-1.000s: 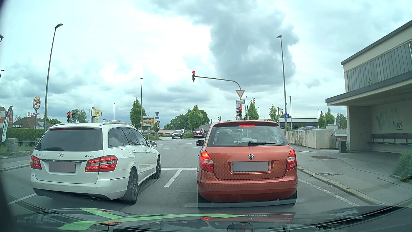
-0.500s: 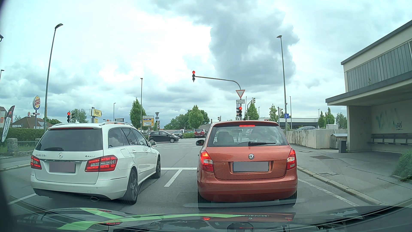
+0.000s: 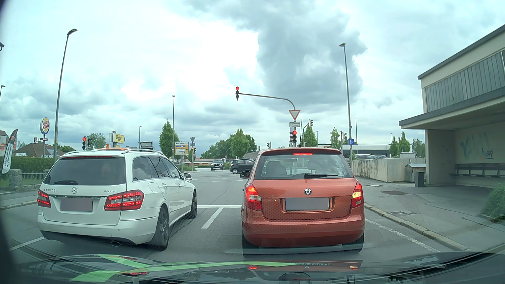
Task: Follow the waypoints while adhering to traffic rules and regulations
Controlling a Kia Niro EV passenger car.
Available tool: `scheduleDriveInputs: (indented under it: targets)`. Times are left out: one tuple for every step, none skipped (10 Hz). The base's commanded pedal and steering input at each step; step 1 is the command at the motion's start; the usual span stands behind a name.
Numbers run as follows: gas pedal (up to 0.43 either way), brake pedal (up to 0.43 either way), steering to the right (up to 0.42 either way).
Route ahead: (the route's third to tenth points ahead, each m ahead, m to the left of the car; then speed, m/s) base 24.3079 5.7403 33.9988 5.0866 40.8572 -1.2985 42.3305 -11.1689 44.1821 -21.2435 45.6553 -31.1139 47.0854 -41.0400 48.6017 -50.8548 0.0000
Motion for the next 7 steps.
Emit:
scheduleDriveInputs:
  targets:
    - [0.000, 0.244, -0.002]
    - [0.000, 0.244, -0.002]
    - [0.000, 0.244, -0.002]
    - [0.000, 0.244, -0.002]
    - [0.000, 0.244, -0.002]
    - [0.000, 0.244, -0.002]
    - [0.000, 0.244, -0.002]
